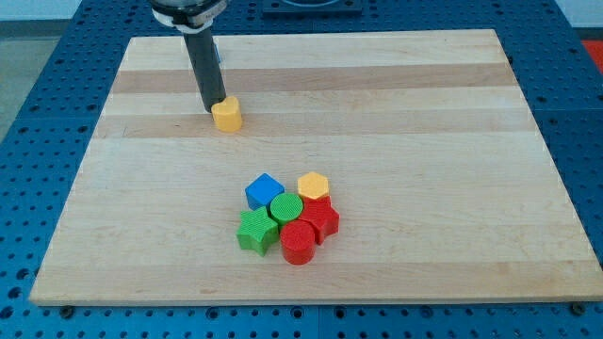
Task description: Push the yellow heart closer to the groups of block
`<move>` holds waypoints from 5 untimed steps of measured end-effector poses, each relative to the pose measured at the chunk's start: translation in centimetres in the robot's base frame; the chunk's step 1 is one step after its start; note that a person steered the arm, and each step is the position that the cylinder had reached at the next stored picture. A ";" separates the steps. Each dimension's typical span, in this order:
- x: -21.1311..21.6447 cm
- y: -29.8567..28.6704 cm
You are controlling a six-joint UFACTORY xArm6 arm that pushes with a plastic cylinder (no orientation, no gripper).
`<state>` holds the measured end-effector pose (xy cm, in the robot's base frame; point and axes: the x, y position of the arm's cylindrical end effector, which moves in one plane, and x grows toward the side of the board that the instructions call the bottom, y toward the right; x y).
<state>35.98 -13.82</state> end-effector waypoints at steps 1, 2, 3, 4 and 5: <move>2.1 0.1; 2.6 1.4; 2.6 3.6; 2.6 6.3; 2.6 9.2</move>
